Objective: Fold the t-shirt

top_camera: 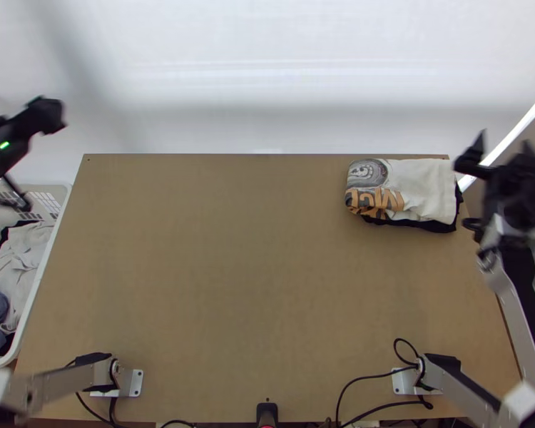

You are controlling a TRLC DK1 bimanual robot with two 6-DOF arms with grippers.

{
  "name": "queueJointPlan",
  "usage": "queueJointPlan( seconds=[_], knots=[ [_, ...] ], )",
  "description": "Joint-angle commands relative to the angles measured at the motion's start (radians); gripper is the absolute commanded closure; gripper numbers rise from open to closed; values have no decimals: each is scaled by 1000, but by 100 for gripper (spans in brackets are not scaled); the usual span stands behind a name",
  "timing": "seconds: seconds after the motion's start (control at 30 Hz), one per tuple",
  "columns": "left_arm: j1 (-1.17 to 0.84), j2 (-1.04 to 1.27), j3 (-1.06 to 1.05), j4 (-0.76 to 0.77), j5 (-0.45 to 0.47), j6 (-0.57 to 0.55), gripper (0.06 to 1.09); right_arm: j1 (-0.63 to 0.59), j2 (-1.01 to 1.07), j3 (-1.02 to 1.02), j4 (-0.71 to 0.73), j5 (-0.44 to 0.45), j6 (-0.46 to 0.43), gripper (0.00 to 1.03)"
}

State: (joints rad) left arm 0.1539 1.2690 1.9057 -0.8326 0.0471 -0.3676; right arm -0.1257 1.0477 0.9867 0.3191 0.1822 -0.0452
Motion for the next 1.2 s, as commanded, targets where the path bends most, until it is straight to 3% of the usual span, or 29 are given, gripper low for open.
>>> queueJointPlan(
  seconds=[0.0, 0.1, 0.2, 0.57, 0.9, 1.17],
  knots=[
    [64, -132, -96, 61, -7, 55, 9, 5, -121, 6, -23, -55, -36, 4],
    [144, -267, -226, 173, -7, 122, 10, 5, -233, -14, -57, -139, -44, 4],
    [205, -433, -385, 306, -7, 177, 10, 15, -325, -40, -103, -165, -62, 4],
    [325, -935, -910, 547, -7, 341, 10, 166, -664, -382, -22, -176, -85, 4],
    [328, -1267, -1366, 668, -7, 328, 10, 207, -859, -680, 9, -171, -68, 4],
    [348, -1272, -1585, 747, -7, 322, 10, 216, -1055, -915, 41, -161, -73, 4]
  ],
)
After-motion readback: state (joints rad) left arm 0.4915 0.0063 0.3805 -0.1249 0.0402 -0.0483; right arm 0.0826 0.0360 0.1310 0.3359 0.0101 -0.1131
